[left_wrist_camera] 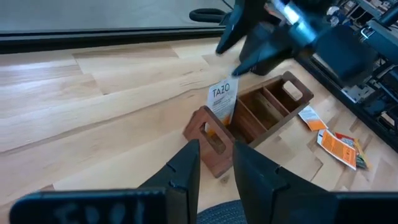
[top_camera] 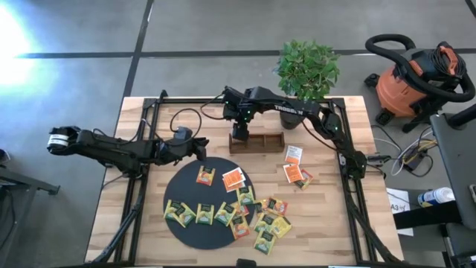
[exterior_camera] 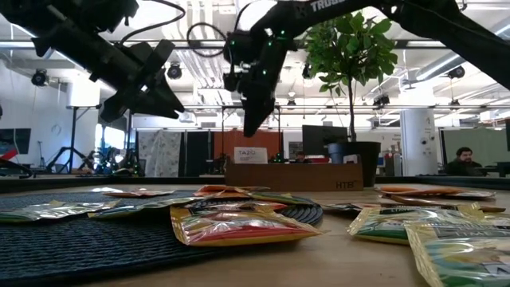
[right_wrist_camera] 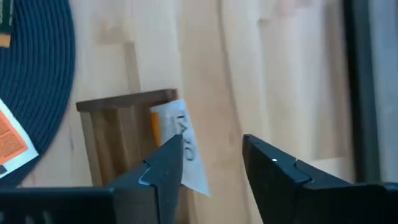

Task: Pick & Place Tea
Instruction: Put the orange tea bag into the middle section of the brown wooden organizer

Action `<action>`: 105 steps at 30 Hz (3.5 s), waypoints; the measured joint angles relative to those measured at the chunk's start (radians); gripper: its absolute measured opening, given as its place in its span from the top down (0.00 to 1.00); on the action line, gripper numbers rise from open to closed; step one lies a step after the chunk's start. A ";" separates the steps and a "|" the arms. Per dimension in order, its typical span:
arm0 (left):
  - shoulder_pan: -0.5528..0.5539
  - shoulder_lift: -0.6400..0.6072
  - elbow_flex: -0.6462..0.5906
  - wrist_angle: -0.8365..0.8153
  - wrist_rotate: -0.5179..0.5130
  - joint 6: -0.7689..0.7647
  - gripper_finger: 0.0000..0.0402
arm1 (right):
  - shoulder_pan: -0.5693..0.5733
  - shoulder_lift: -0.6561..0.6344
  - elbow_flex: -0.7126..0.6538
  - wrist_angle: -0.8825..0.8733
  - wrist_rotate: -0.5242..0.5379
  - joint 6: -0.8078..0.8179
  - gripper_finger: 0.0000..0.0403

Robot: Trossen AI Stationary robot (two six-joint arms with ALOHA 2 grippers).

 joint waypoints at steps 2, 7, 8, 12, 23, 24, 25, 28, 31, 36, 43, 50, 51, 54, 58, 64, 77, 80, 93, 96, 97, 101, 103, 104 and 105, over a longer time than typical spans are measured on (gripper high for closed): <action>0.000 0.000 0.000 -0.016 0.023 0.000 0.78 | 0.000 -0.019 0.009 -0.007 0.021 -0.004 0.59; -0.029 0.001 0.000 -0.107 0.220 0.051 0.78 | 0.016 -0.093 -0.015 -0.033 -0.082 -0.010 0.59; -0.041 0.003 0.000 -0.129 0.259 0.063 0.78 | 0.023 -0.105 -0.025 -0.034 -0.120 -0.005 0.59; -0.092 0.013 0.000 -0.175 0.334 0.051 0.78 | 0.056 -0.113 -0.066 -0.095 -0.227 0.068 0.59; -0.155 0.048 -0.003 -0.389 0.376 -0.333 0.78 | 0.171 -0.114 -0.223 0.020 -0.323 0.343 0.63; -0.164 0.048 -0.009 -0.375 0.377 -0.350 0.78 | 0.175 -0.112 -0.240 0.083 -0.349 0.398 0.63; -0.172 0.048 -0.016 -0.352 0.377 -0.358 0.78 | 0.180 -0.111 -0.260 0.151 -0.366 0.457 0.63; -0.191 0.050 -0.044 -0.285 0.388 -0.369 0.78 | 0.197 -0.110 -0.315 0.333 -0.377 0.601 0.63; -0.203 0.056 -0.077 -0.213 0.408 -0.397 0.78 | 0.208 -0.110 -0.357 0.463 -0.404 0.697 0.63; -0.207 0.086 -0.137 -0.100 0.419 -0.424 0.78 | 0.223 -0.109 -0.424 0.582 -0.400 0.811 0.63; -0.207 0.177 -0.172 0.008 0.429 -0.438 0.78 | 0.235 -0.108 -0.509 0.720 -0.390 0.918 0.63; -0.207 0.302 -0.150 0.127 0.429 -0.416 0.78 | 0.234 -0.108 -0.571 0.788 -0.340 0.985 0.63; -0.207 0.319 -0.142 0.127 0.429 -0.414 0.78 | 0.234 -0.108 -0.576 0.787 -0.342 0.993 0.63; -0.207 0.371 -0.124 0.151 0.429 -0.406 0.78 | 0.234 -0.108 -0.586 0.776 -0.376 1.060 0.63; -0.207 0.434 -0.103 0.225 0.429 -0.403 0.78 | 0.248 -0.108 -0.600 0.778 -0.369 1.122 0.63; -0.207 0.504 -0.073 0.225 0.420 -0.412 0.78 | 0.259 -0.108 -0.635 0.736 -0.364 1.144 0.63; -0.206 0.523 -0.076 0.279 0.390 -0.420 0.78 | 0.261 -0.108 -0.704 0.817 -0.336 1.200 0.63; -0.207 0.523 -0.076 0.299 0.373 -0.420 0.78 | 0.263 -0.108 -0.711 0.870 -0.340 1.222 0.63; -0.203 0.520 -0.076 0.328 0.316 -0.407 0.78 | 0.264 -0.108 -0.712 0.875 -0.342 1.200 0.84; -0.203 0.504 -0.076 0.341 0.309 -0.385 0.78 | 0.264 -0.108 -0.712 0.873 -0.316 1.168 0.94; -0.203 0.493 -0.076 0.338 0.311 -0.379 0.78 | 0.264 -0.109 -0.712 0.874 -0.309 1.158 0.96; -0.203 0.419 -0.079 0.317 0.315 -0.348 0.78 | 0.265 -0.135 -0.708 0.864 -0.274 1.085 0.98; -0.203 0.363 -0.079 0.283 0.315 -0.343 0.78 | 0.265 -0.166 -0.703 0.865 -0.250 1.013 0.98; -0.203 0.337 -0.079 0.252 0.312 -0.343 0.78 | 0.264 -0.188 -0.702 0.862 -0.236 0.966 0.98; -0.203 0.309 -0.079 0.216 0.305 -0.343 0.78 | 0.261 -0.215 -0.702 0.853 -0.227 0.911 0.98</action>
